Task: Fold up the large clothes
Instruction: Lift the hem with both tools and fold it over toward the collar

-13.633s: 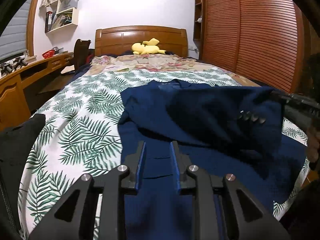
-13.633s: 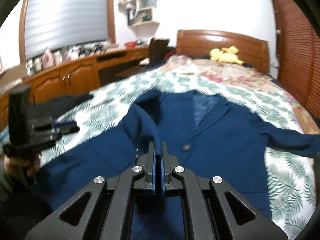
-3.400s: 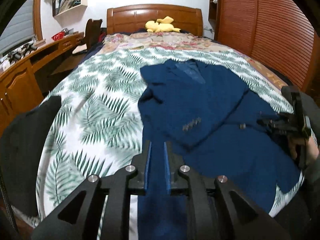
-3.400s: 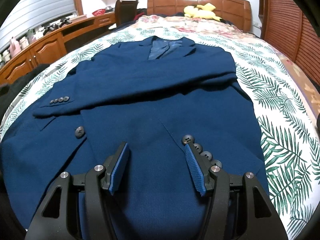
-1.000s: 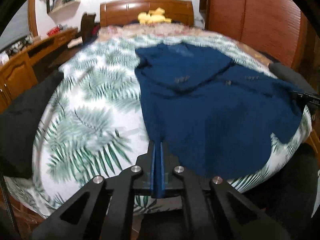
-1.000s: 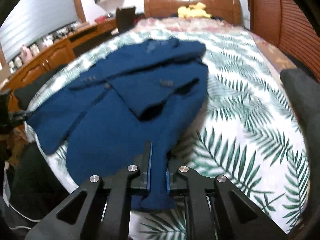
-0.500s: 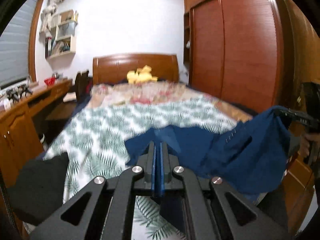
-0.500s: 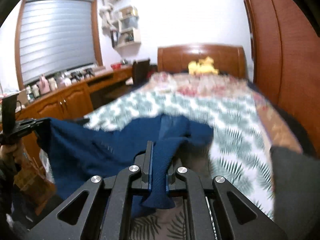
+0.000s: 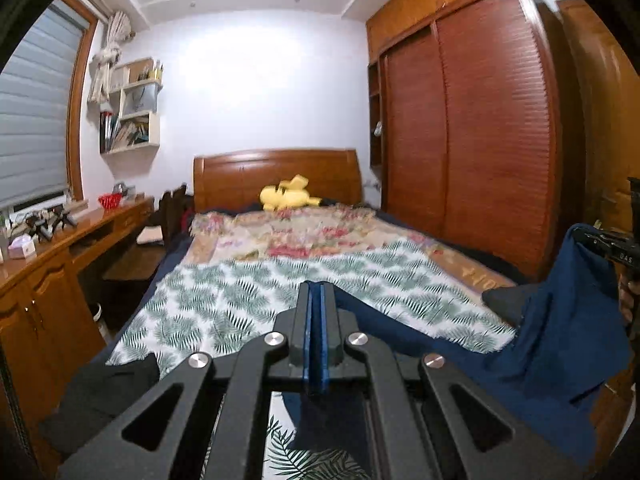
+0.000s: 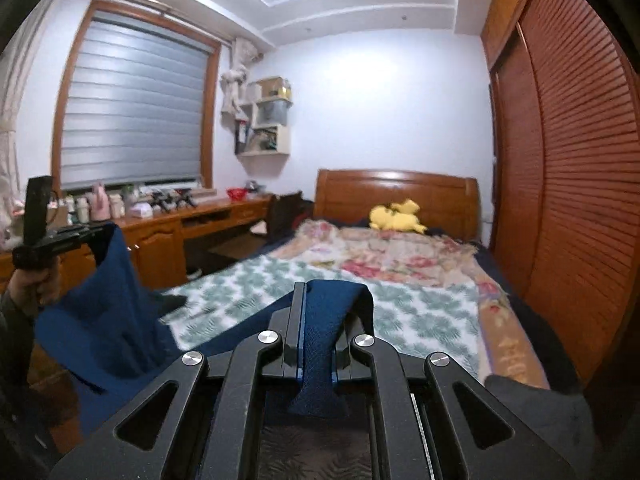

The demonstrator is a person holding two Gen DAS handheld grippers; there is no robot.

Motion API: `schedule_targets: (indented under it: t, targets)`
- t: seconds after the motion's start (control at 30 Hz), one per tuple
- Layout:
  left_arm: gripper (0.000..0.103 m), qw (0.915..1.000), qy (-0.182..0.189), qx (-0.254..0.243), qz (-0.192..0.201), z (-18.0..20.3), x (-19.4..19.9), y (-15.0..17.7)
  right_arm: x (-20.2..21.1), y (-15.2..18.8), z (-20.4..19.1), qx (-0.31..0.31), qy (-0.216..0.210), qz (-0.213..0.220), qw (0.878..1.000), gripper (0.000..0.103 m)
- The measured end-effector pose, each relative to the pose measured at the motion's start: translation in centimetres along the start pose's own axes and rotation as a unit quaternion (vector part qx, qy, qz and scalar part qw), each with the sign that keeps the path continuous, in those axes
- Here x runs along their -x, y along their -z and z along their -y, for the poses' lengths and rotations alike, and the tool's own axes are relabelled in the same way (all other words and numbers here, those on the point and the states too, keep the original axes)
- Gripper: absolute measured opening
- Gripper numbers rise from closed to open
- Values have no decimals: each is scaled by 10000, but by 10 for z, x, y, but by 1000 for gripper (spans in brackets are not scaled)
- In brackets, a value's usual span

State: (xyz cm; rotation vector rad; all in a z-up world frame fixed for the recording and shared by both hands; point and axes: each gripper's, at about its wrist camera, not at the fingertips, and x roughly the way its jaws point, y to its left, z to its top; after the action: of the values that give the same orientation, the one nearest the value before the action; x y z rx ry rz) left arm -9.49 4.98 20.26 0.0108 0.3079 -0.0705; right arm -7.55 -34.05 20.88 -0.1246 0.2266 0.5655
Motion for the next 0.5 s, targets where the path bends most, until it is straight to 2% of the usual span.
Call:
schedule_targets:
  t: [0.17,0.27,0.5]
  targets:
    - [0,9984,-104,67,-550,-5,-79,27,-76,35,20,-26,241,-714,9972,6]
    - [0,9969,-191,92,-755,-6,-124,43,-119,56,34,-74,381,-988,9943,6]
    - [1,9942,-20,159,-1060,-6,-187,68,-200,103,57,-147,588,-1595,9853,7]
